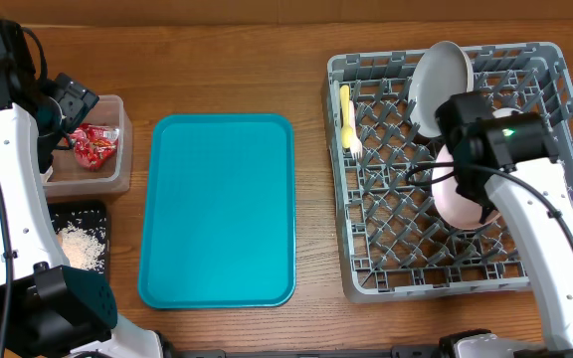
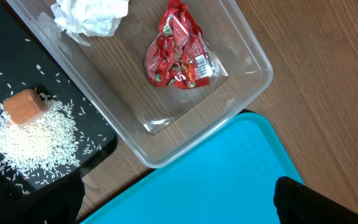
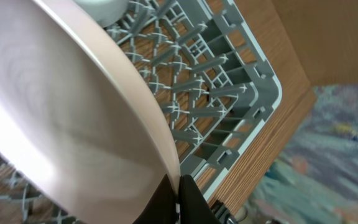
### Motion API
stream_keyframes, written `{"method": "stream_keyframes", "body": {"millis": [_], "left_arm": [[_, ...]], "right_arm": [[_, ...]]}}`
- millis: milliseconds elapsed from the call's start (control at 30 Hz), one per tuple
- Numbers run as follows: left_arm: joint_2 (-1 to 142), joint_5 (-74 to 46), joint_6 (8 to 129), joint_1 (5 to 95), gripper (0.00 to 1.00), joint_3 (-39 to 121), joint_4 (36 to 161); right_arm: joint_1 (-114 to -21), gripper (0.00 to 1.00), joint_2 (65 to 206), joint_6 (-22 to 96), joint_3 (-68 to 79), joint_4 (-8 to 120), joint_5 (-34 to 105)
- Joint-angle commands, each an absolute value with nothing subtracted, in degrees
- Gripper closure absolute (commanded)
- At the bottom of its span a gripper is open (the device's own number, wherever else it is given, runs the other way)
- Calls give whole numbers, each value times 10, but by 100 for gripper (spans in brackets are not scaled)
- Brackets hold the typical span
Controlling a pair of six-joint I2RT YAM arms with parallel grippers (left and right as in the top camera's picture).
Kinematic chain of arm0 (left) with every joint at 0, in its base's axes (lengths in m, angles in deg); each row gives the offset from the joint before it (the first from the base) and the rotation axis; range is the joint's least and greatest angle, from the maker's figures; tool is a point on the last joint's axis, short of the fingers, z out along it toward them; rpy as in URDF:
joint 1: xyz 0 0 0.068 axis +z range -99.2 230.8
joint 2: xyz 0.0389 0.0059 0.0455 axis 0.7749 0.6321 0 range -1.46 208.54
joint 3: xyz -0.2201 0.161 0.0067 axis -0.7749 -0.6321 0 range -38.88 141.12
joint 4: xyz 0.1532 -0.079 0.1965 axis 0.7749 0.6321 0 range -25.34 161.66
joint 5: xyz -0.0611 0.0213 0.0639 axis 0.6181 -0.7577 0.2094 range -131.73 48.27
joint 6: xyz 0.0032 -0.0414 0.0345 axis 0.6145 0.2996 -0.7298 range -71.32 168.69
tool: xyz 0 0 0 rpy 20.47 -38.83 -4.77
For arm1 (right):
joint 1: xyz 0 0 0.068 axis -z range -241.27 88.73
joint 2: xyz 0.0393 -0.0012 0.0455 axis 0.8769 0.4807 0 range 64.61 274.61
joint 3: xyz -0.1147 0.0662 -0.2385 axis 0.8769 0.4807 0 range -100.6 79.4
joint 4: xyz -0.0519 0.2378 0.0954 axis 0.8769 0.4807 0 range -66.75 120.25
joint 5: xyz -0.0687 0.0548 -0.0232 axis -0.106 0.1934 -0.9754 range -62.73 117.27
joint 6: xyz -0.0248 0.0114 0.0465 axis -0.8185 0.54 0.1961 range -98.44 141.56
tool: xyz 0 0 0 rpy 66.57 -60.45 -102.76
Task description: Sort waste into correct bins and load items into the dishwasher rack
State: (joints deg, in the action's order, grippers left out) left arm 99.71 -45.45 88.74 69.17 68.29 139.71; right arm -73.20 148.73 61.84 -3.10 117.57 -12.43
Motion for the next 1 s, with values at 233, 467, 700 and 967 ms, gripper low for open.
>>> {"method": "stream_keyframes", "body": {"millis": [233, 467, 700, 967], "left_arm": [[997, -462, 885, 691, 0, 682, 1396], [997, -462, 885, 691, 0, 682, 1396], [997, -462, 885, 691, 0, 682, 1396], [997, -462, 885, 691, 0, 682, 1396]], "right_arm": [[-799, 86, 1486, 623, -32, 1167, -82], [-799, 0, 1486, 623, -38, 1163, -12], [-799, 0, 1477, 623, -112, 1166, 35], [-799, 0, 1461, 623, -205, 1160, 68]]}}
